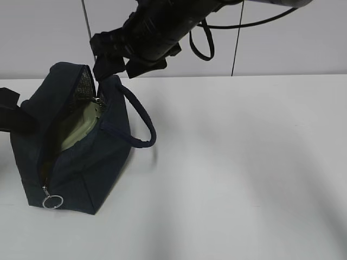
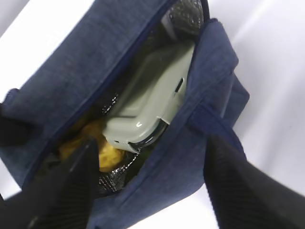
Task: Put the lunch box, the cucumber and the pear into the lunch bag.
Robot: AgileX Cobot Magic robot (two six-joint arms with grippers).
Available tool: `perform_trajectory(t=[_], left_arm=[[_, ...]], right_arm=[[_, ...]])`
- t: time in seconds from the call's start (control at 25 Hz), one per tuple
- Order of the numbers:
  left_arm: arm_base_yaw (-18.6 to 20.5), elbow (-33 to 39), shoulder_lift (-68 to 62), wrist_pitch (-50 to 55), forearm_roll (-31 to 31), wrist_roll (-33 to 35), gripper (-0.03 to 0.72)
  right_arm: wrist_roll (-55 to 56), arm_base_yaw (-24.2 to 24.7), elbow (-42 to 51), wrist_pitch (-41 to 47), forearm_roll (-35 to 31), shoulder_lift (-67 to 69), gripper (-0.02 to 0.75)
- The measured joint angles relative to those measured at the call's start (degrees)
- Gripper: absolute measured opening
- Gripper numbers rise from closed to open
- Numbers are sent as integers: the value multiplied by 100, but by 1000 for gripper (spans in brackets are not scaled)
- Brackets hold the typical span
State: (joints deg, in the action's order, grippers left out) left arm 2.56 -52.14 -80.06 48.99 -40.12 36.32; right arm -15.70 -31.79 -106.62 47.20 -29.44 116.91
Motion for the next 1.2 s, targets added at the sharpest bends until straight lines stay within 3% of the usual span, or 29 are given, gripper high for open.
perform_trajectory(t=[0.16, 0.24, 0.28, 0.36, 0.48, 0.64, 1.0, 1.2], left_arm=[[0, 0, 0, 0, 0, 0, 1], [0, 0, 0, 12, 0, 0, 1], [-15, 0, 0, 13, 0, 0, 1], [-100, 0, -8, -4, 7, 0, 1], [-338, 0, -129, -51, 6, 0, 1], [-636, -7, -313, -186, -61, 0, 1], [-1213, -645, -594, -180, -54, -63, 1], [-1549, -779, -891, -188, -54, -102, 3]], right_arm=[[108, 0, 0, 28, -59, 360, 527], [133, 0, 0, 113, -73, 534, 483], [137, -11, 0, 159, -38, 596, 423], [187, -46, 0, 204, 167, 623, 178], [477, -59, 0, 300, 625, 585, 29], [619, -59, 619, 21, 1017, 127, 8], [639, -59, 4301, -2433, 1092, -2472, 5], [639, -59, 4910, -2577, 1115, -2980, 6]])
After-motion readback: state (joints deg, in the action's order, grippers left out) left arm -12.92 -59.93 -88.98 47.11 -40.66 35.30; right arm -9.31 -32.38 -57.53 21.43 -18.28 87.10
